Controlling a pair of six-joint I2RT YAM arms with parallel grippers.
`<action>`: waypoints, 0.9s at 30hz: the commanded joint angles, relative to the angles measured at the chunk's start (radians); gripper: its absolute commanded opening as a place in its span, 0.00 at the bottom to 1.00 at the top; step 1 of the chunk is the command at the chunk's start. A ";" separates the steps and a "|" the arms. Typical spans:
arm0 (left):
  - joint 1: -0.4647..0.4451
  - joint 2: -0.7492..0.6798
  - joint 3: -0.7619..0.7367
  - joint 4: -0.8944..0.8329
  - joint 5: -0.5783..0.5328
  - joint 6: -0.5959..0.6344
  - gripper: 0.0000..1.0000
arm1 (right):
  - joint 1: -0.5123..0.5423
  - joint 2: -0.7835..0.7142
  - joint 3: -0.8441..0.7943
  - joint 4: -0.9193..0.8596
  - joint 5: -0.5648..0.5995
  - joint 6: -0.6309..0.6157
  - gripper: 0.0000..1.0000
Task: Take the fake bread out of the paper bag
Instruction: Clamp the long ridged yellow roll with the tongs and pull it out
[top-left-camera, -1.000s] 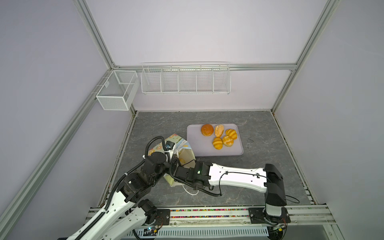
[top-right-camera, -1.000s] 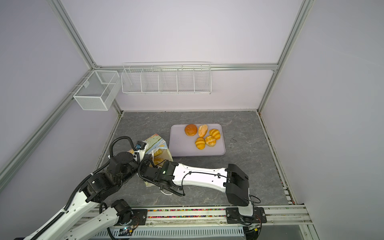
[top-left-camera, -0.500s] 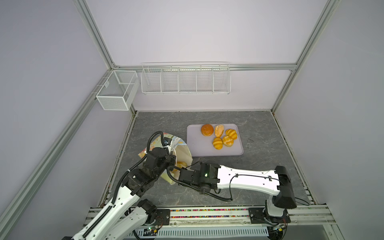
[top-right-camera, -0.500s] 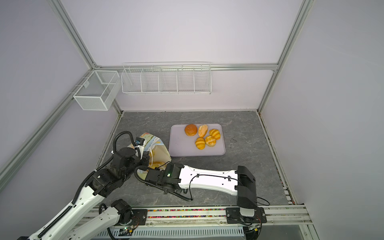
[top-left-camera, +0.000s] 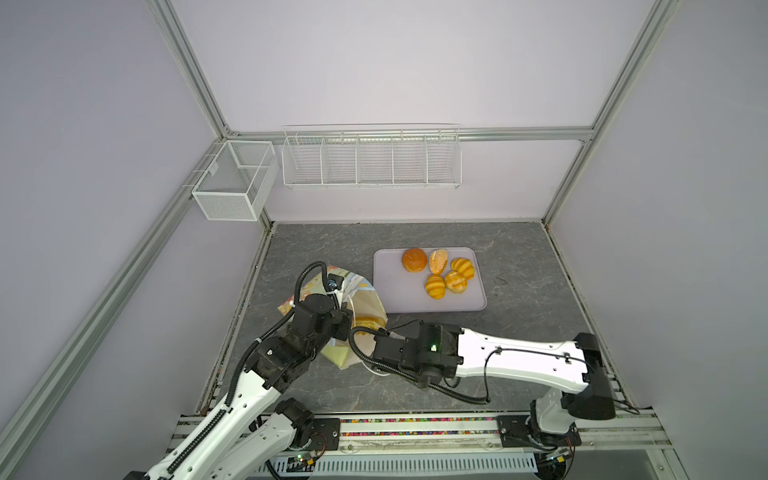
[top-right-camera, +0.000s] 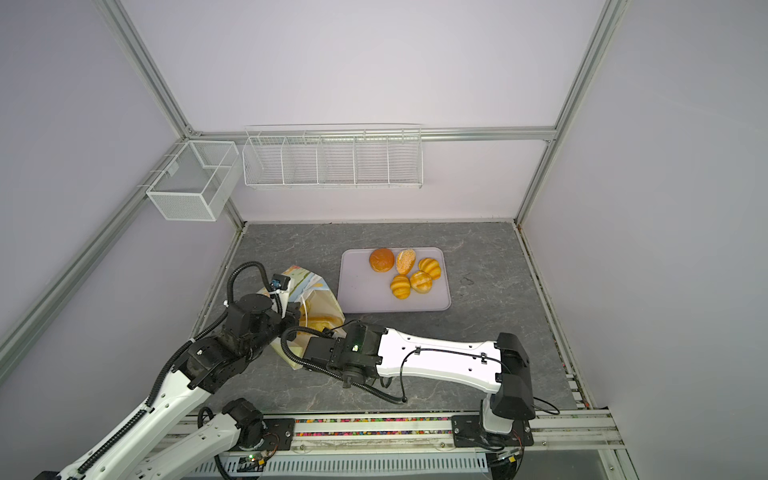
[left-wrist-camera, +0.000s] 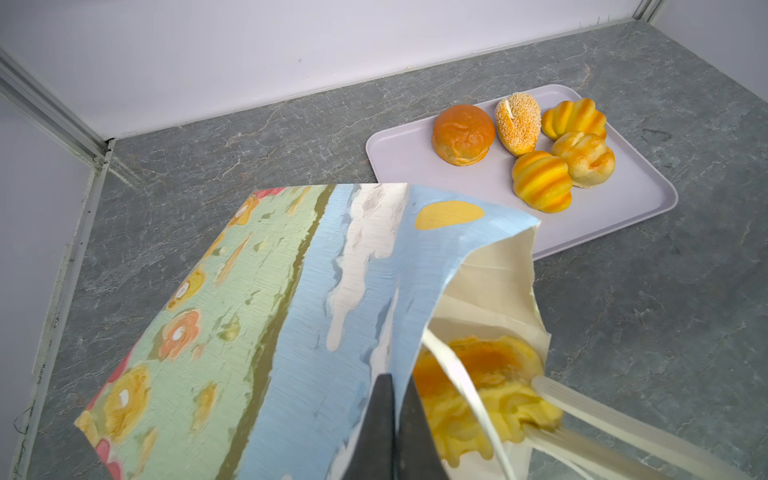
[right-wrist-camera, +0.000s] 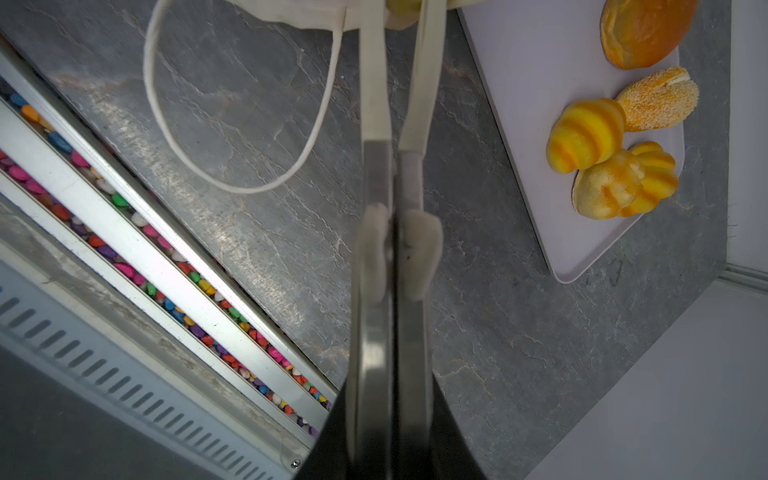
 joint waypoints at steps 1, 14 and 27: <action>0.017 0.048 0.022 0.007 0.000 -0.046 0.00 | -0.002 -0.059 -0.021 -0.021 0.031 0.067 0.06; 0.126 0.175 0.087 0.022 0.040 -0.075 0.00 | -0.109 -0.230 -0.165 0.038 0.013 0.123 0.06; 0.160 0.161 0.112 -0.005 0.068 -0.050 0.00 | -0.404 -0.359 -0.289 0.242 -0.219 0.129 0.06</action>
